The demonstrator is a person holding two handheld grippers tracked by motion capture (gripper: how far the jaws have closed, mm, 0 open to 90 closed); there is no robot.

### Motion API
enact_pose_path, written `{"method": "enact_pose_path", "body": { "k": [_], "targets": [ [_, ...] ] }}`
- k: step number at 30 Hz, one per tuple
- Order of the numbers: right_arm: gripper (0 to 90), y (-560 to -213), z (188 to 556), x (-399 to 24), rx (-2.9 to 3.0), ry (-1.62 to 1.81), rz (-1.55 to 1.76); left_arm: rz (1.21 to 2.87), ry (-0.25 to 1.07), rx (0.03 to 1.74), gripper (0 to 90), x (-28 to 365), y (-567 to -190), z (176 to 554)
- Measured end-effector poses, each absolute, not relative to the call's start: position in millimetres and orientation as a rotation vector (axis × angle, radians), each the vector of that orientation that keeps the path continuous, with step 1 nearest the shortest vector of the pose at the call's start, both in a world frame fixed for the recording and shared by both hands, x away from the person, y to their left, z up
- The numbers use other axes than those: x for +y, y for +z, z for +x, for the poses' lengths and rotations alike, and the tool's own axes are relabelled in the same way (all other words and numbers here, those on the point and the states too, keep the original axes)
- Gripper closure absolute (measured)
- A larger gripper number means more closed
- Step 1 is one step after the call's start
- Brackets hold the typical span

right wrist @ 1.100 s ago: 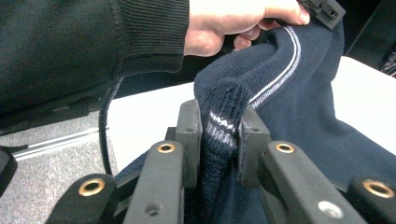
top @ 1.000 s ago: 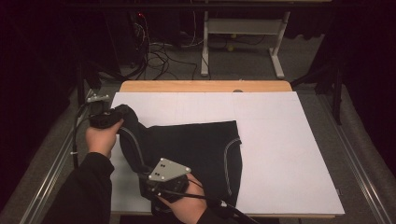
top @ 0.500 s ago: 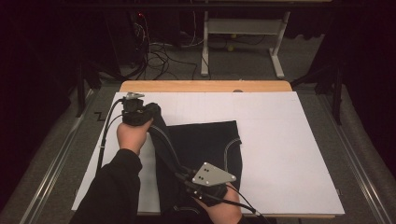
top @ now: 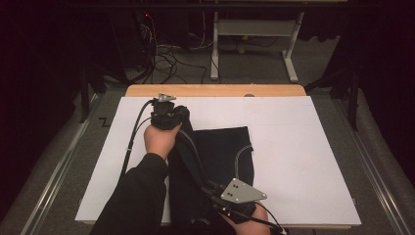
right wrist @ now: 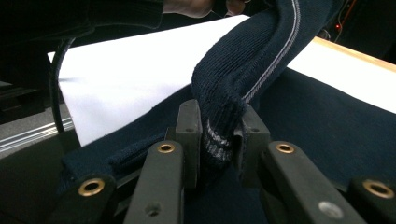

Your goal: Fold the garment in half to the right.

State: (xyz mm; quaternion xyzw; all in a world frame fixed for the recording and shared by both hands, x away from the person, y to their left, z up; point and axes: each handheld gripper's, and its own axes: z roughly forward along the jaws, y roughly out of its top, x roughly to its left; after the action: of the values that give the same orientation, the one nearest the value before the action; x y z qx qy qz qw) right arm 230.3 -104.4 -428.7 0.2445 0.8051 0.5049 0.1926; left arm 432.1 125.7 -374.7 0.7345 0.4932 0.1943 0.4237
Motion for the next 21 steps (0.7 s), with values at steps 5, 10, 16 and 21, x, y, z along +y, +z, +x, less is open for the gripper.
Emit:
{"method": "enact_pose_path", "body": {
  "k": [5, 10, 16, 21],
  "targets": [
    [75.2, -430.5, 226.2, -118.9, 2.253, 1.405, 0.709, 1.862, 0.491, 1.189, 74.2, 105.7, -374.8, 432.4],
    [75.2, -434.8, 223.8, -130.7, 2.261, 1.386, 0.741, 1.879, 0.474, 1.194, 74.2, 89.5, -379.5, 435.9],
    [75.2, -436.9, 220.6, -150.0, 2.244, 1.366, 0.790, 1.922, 0.464, 1.198, 74.1, 68.7, -384.7, 442.4],
    [75.2, -445.6, 218.8, -163.4, 2.257, 1.321, 0.821, 1.957, 0.436, 1.206, 74.0, 47.6, -394.5, 447.4]
  ]
}}
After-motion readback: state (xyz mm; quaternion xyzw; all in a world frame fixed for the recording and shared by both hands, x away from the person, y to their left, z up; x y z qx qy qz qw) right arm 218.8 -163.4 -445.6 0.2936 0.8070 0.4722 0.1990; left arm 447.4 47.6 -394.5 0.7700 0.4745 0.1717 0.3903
